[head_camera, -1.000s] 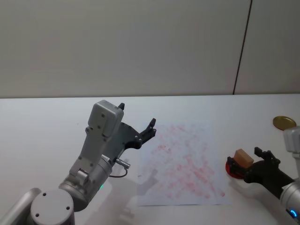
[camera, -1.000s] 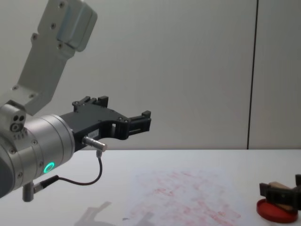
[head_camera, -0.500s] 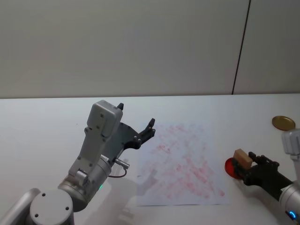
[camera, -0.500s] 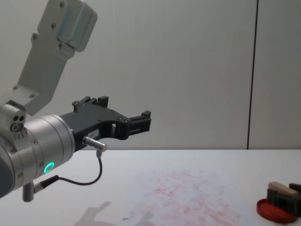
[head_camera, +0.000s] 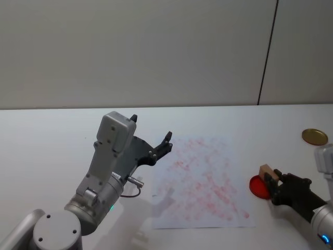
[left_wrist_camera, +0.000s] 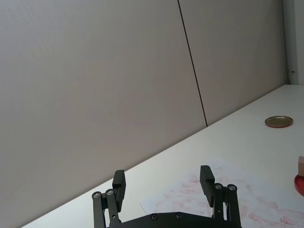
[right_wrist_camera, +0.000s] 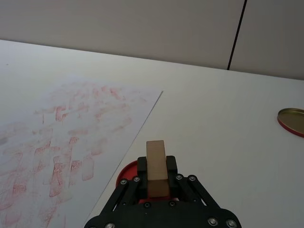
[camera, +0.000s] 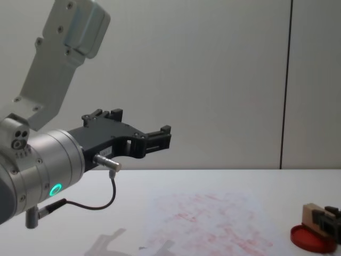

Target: Use the one hand to pick up the stamp and affix it onto the A4 paper.

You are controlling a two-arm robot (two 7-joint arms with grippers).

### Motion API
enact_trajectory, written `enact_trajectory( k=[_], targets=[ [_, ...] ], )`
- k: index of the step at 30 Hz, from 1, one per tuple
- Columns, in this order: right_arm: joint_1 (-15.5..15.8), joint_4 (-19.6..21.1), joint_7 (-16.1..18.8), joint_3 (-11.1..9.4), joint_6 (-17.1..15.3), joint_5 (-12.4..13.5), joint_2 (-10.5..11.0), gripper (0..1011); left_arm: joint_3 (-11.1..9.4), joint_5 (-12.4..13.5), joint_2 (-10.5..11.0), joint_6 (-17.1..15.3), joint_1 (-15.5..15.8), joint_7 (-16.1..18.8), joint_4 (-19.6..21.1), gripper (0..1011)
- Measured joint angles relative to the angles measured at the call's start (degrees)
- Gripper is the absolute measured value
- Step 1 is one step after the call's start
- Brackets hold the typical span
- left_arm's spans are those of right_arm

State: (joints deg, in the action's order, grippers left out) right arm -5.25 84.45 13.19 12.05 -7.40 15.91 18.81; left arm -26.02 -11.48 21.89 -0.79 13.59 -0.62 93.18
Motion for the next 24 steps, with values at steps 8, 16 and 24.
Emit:
enact_trajectory(
  k=[8,16,24],
  targets=[
    [-0.2,0.2,0.8,0.3,1.7,-1.0,-0.2,217,0.0,0.0,0.0,0.0,0.0,0.0,0.0,993],
    [-1.4,0.6,3.2,1.3,2.4,-2.0,-1.4,217,0.0,0.0,0.0,0.0,0.0,0.0,0.0,993],
    [-3.7,-0.7,4.8,2.8,2.1,-3.3,-3.5,218,0.0,0.0,0.0,0.0,0.0,0.0,0.0,993]
  ],
)
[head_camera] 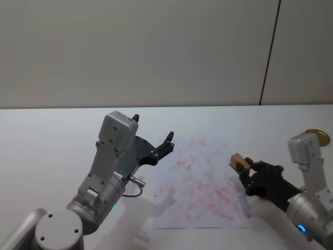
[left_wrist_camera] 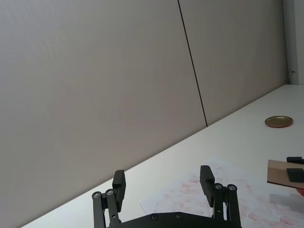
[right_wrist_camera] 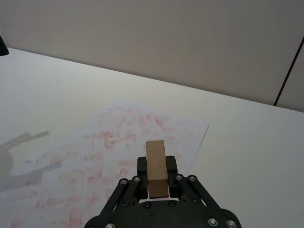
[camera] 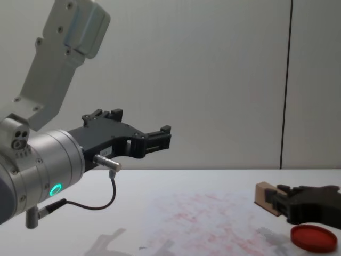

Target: Use the one hand to pick up the stamp and affix it onto the A4 paper.

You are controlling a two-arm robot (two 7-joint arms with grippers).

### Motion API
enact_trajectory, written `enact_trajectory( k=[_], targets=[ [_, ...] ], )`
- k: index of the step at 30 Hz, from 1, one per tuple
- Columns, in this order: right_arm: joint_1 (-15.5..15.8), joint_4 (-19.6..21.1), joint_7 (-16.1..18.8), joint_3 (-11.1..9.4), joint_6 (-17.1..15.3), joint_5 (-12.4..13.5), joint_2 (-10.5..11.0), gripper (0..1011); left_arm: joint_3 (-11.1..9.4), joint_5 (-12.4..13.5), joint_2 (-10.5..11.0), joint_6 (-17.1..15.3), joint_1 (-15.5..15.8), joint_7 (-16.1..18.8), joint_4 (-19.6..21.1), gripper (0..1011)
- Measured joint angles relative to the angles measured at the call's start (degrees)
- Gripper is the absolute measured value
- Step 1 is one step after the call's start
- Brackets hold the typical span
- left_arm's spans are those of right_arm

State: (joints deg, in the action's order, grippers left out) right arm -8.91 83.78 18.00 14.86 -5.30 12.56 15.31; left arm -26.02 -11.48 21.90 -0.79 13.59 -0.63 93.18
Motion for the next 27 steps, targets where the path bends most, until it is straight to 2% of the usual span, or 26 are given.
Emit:
enact_trajectory(
  k=[12,27],
  targets=[
    [-2.9,-4.4,-0.7,1.7,0.0,-2.6,-2.6,217,0.0,0.0,0.0,0.0,0.0,0.0,0.0,993],
    [-5.0,-8.6,-1.1,3.0,-0.8,-5.3,-4.5,217,0.0,0.0,0.0,0.0,0.0,0.0,0.0,993]
  ],
)
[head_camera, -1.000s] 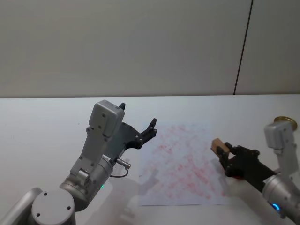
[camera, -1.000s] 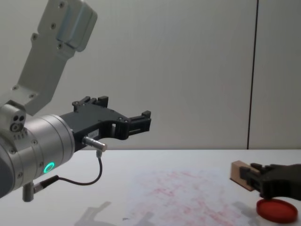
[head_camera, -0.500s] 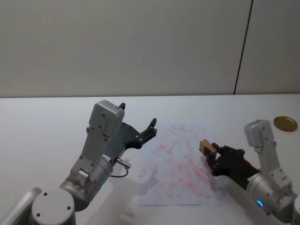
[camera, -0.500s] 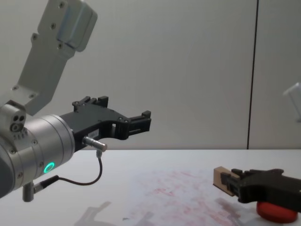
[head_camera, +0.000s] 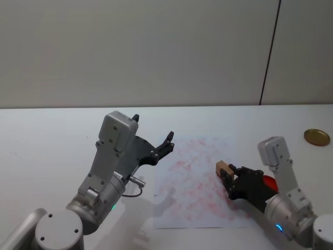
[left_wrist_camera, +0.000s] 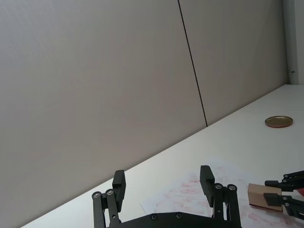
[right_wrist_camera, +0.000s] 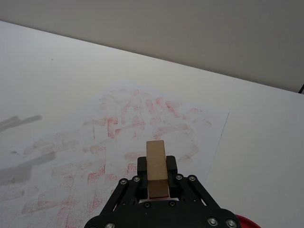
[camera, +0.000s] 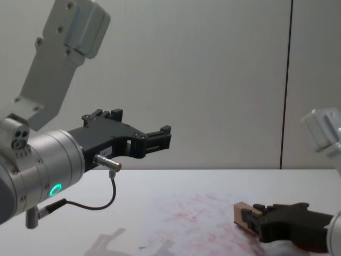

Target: Use the one hand to pick up the stamp and affix it onto the A4 paper.

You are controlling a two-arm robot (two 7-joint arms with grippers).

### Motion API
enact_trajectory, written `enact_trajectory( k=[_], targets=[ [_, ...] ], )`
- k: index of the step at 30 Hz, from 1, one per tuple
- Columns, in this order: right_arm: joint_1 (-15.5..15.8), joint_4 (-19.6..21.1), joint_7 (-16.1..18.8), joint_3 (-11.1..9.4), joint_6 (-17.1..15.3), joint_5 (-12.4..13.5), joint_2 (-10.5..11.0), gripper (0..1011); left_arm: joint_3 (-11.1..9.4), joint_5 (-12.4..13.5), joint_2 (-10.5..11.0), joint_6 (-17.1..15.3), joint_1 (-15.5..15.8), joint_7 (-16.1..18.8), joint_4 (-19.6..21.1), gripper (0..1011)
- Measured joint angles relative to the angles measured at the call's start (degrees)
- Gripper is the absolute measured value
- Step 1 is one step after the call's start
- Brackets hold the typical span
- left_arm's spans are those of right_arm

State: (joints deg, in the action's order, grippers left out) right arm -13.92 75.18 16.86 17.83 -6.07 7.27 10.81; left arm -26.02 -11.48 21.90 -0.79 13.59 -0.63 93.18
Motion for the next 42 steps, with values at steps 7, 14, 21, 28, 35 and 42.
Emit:
enact_trajectory(
  k=[7,14,21,28,35,42],
  targets=[
    [-0.4,-1.0,-0.1,0.3,-0.3,-0.4,-0.5,217,0.0,0.0,0.0,0.0,0.0,0.0,0.0,993],
    [-0.8,-1.8,-0.1,0.5,-0.7,-0.6,-0.8,217,0.0,0.0,0.0,0.0,0.0,0.0,0.0,993],
    [-1.0,-2.0,-0.1,0.6,-1.2,-0.7,-0.9,217,0.0,0.0,0.0,0.0,0.0,0.0,0.0,993],
    [-0.5,-1.1,-0.3,0.5,-1.2,-0.4,-0.6,218,0.0,0.0,0.0,0.0,0.0,0.0,0.0,993],
    [0.2,1.7,-1.0,-0.2,-0.6,0.4,0.2,217,0.0,0.0,0.0,0.0,0.0,0.0,0.0,993],
    [1.2,5.1,-1.9,-1.4,0.0,1.6,1.6,218,0.0,0.0,0.0,0.0,0.0,0.0,0.0,993]
  ],
)
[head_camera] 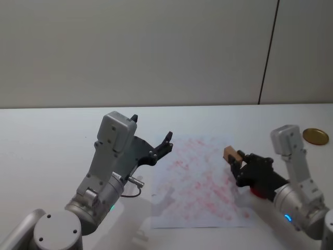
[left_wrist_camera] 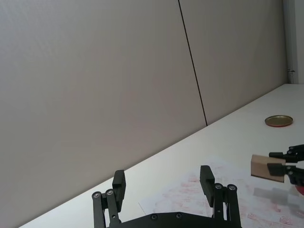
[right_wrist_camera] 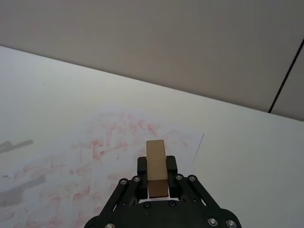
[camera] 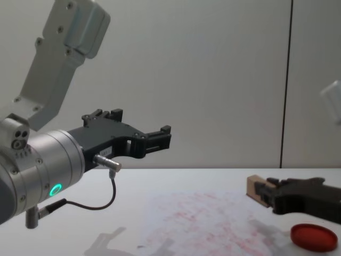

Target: Use the one hand to pick up the stamp and affix it onto the A4 paper.

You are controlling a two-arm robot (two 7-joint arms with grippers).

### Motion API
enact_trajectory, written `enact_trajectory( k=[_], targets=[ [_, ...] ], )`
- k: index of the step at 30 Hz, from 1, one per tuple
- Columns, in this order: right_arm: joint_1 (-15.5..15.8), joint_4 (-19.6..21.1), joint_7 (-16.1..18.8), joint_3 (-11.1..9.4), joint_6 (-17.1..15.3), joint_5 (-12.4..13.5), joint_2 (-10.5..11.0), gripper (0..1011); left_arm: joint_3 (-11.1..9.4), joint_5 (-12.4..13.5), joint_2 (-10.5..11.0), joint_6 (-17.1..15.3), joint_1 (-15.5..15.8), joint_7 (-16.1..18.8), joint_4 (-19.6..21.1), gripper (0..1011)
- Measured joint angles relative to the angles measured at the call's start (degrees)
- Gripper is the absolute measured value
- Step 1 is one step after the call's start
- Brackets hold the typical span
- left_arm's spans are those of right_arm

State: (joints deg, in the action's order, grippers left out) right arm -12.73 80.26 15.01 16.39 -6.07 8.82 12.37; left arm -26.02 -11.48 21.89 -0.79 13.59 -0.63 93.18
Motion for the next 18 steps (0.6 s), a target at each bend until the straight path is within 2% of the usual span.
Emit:
enact_trajectory(
  k=[7,18],
  targets=[
    [1.2,2.6,-0.5,-1.3,0.0,1.1,1.7,218,0.0,0.0,0.0,0.0,0.0,0.0,0.0,993],
    [3.5,5.6,-0.2,-3.4,-1.7,3.0,4.6,218,0.0,0.0,0.0,0.0,0.0,0.0,0.0,993]
  ],
)
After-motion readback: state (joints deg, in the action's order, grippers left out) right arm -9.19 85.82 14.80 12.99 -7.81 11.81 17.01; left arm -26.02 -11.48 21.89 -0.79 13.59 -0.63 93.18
